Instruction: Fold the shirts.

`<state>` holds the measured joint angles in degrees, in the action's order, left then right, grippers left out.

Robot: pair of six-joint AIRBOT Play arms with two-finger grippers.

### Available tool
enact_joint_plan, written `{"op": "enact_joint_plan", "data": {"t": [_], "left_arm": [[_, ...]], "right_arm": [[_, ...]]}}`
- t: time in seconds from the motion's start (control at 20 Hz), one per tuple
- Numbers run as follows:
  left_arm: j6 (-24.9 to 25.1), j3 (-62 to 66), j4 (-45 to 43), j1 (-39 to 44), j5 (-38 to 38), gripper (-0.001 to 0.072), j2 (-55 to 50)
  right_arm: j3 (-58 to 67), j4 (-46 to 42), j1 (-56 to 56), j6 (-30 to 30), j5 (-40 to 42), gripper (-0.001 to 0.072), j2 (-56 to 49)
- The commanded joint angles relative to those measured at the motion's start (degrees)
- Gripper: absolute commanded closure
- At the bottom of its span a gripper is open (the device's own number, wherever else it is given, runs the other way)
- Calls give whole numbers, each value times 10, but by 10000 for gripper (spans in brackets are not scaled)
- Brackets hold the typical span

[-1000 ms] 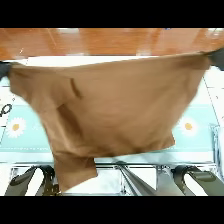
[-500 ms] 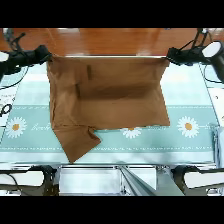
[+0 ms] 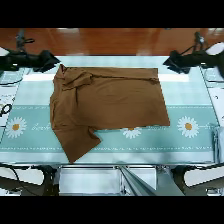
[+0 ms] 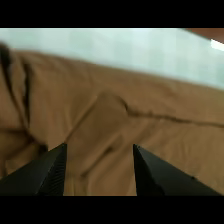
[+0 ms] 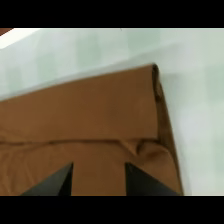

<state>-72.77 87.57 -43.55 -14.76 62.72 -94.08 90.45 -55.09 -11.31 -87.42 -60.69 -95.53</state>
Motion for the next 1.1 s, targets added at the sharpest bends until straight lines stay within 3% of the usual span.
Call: {"op": "enact_joint_plan", "data": {"t": [0.0,0.1,0.15,0.25,0.3,0.4,0.55,0.65,0.8,1.05], "left_arm": [[-36,-11,-31,-76,155,207,65],[-1,-89,-44,-113,168,207,139],[3,-151,-56,-131,158,207,179],[-16,-304,-70,-167,128,207,253],[-61,-376,-85,-186,111,207,278],[-78,-473,-87,-228,116,207,291],[-37,-525,-91,-254,122,207,290],[-41,-527,-93,-253,115,207,285],[-85,-527,-124,-253,75,207,280],[-63,-527,-117,-217,67,213,232]], "right_arm": [[-11,-81,-81,11,-176,307,71],[-97,-146,-123,12,-170,308,139],[-170,-130,-145,12,-138,308,177],[-318,-44,-169,56,-71,308,247],[-390,3,-171,85,-41,308,280],[-480,67,-170,137,-30,308,327],[-532,88,-170,164,-51,308,376],[-543,86,-170,166,-54,308,400],[-543,87,-170,170,-64,307,410],[-543,86,-170,173,-57,308,410]]}}
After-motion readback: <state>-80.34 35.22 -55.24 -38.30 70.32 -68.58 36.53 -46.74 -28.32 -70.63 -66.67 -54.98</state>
